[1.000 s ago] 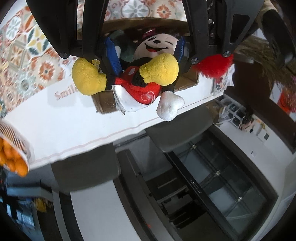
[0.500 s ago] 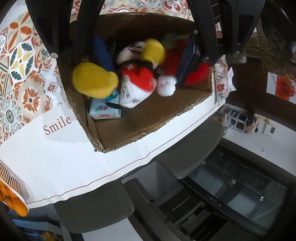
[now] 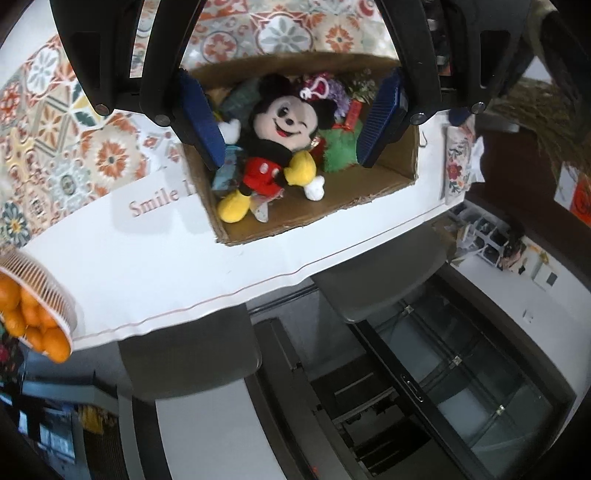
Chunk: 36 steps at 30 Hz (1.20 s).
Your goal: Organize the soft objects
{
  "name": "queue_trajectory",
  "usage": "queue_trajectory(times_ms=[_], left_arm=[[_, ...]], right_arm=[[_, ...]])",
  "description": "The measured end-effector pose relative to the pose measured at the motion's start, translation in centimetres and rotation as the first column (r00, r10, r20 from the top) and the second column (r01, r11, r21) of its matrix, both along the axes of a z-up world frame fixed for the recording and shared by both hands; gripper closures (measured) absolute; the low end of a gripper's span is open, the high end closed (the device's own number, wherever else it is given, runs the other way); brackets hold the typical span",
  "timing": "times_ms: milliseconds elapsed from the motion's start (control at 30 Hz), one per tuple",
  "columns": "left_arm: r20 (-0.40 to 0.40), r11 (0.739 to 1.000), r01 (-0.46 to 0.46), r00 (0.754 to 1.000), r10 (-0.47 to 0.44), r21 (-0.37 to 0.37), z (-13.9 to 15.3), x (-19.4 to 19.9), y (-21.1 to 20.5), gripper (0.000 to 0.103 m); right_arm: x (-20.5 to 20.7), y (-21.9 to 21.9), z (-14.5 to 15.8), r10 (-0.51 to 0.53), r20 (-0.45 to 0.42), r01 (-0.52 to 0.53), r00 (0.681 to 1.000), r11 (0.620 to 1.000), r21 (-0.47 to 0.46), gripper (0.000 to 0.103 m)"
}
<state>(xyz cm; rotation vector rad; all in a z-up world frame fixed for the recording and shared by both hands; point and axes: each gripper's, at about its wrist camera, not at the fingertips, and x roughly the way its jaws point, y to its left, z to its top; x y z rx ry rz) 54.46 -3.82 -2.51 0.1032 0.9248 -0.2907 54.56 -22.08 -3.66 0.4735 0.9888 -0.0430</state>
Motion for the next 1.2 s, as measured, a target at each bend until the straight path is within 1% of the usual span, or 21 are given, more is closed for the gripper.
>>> queue_trajectory(times_ms=[100,267,433,633,700,800,967,1033,1133,1200], left_arm=[[0.022,1.000,-0.029,0.999,0.029,-0.007,0.9,-0.9,0.7,0.029],[0.055,0.997,-0.070,0.996,0.071,-0.030,2.1,-3.5,2.2,0.026],[0.093,0.996,-0.082,0.992,0.085,-0.030,3.2,-6.2,3.5,0.024],[0.119,0.996,-0.081,0.989,0.086,-0.043,4.0,-9.9,5.6,0.023],[0.133,0.996,-0.079,0.988,0.083,-0.036,4.2,-11.1,6.1,0.022],[0.167,0.998,-0.068,0.983,0.070,-0.017,4.5,-13.2,6.9,0.017],[0.236,0.997,-0.069,0.970,0.062,0.020,5.1,-16.5,7.7,0.011],[0.264,0.997,-0.076,0.962,0.066,0.028,5.4,-17.8,7.9,0.007],[0.287,0.996,-0.085,0.955,0.074,0.025,5.7,-19.3,8.2,0.003],[0.290,0.997,-0.080,0.954,0.071,0.019,5.9,-20.4,8.2,0.002]], right_arm=[[-1.2,0.1,0.7,0.004,0.010,-0.003,1.000,1.000,-0.028,0.028],[-3.5,0.9,1.5,0.037,0.023,-0.035,0.999,0.993,-0.111,0.028],[-6.3,2.5,2.5,0.062,0.051,-0.051,0.997,0.980,-0.190,0.028],[-10.6,4.6,4.0,0.088,0.102,-0.057,0.991,0.960,-0.274,0.028],[-12.1,5.3,4.4,0.095,0.118,-0.055,0.989,0.952,-0.301,0.028],[-14.6,6.5,4.9,0.107,0.134,-0.055,0.985,0.938,-0.342,0.028],[-18.2,8.0,5.3,0.113,0.148,-0.046,0.982,0.917,-0.396,0.028],[-19.5,8.4,5.3,0.116,0.152,-0.044,0.981,0.911,-0.409,0.022],[-21.3,8.6,5.6,0.108,0.164,-0.033,0.981,0.913,-0.407,0.020],[-22.3,8.8,5.9,0.101,0.181,-0.015,0.978,0.906,-0.423,0.017]])
